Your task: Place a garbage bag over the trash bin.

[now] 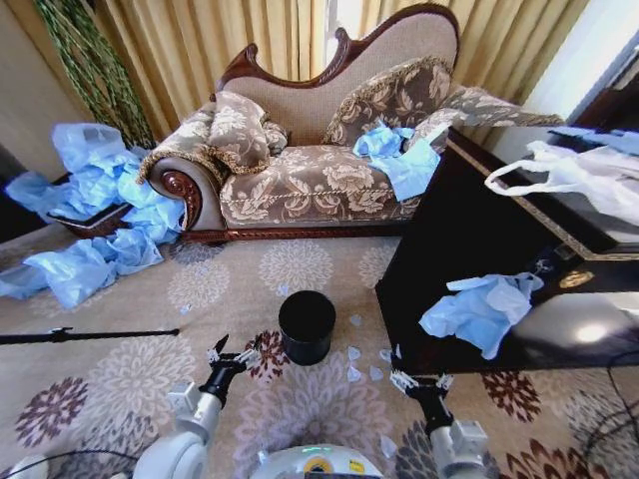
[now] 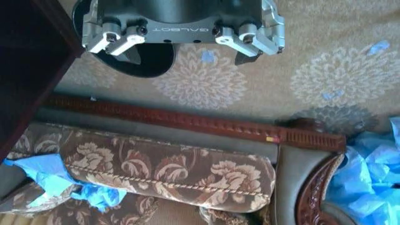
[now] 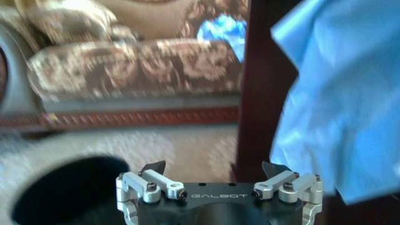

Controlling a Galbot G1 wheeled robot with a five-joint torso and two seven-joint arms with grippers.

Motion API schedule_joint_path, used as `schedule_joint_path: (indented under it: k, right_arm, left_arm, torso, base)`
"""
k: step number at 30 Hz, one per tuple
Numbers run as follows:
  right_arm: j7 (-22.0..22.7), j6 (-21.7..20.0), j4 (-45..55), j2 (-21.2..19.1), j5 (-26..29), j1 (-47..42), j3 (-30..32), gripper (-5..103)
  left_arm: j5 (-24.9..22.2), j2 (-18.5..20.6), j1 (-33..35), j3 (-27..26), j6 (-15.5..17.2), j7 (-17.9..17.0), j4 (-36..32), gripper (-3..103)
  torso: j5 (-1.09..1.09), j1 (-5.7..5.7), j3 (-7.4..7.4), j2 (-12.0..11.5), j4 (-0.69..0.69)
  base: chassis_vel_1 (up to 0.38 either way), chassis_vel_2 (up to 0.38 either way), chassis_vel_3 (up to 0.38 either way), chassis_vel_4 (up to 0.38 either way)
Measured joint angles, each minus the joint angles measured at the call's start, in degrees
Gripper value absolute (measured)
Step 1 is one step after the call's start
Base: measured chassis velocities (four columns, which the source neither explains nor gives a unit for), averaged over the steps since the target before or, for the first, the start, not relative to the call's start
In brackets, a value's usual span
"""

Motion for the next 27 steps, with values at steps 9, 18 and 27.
schedule_joint_path:
  k: [9,18,27]
  right_arm:
    - [-1.0,1.4,7.2,-2.3,3.7,-0.9,-0.9,100]
    - [-1.1,7.7,7.3,-1.7,2.4,-0.4,-1.1,100]
    - [-2.4,11.6,5.2,-0.8,-1.2,-0.9,-0.8,100]
  left_arm:
    - [1.1,-0.1,-0.9,-0.9,1.6,4.4,-12.8,100]
    - [2.7,-0.2,1.7,0.8,-4.1,4.6,-13.0,100]
    - [5.6,-1.5,4.9,4.7,-5.5,3.7,-13.0,100]
  torso:
    - [0.04,0.0,0.0,0.0,-0.01]
    - [0.03,0.0,0.0,0.0,0.01]
    - [0.0,0.0,0.0,0.0,-0.01]
  base:
    - [0.0,0.0,0.0,0.0]
    - [0.0,0.0,0.0,0.0]
    - [0.0,0.0,0.0,0.0]
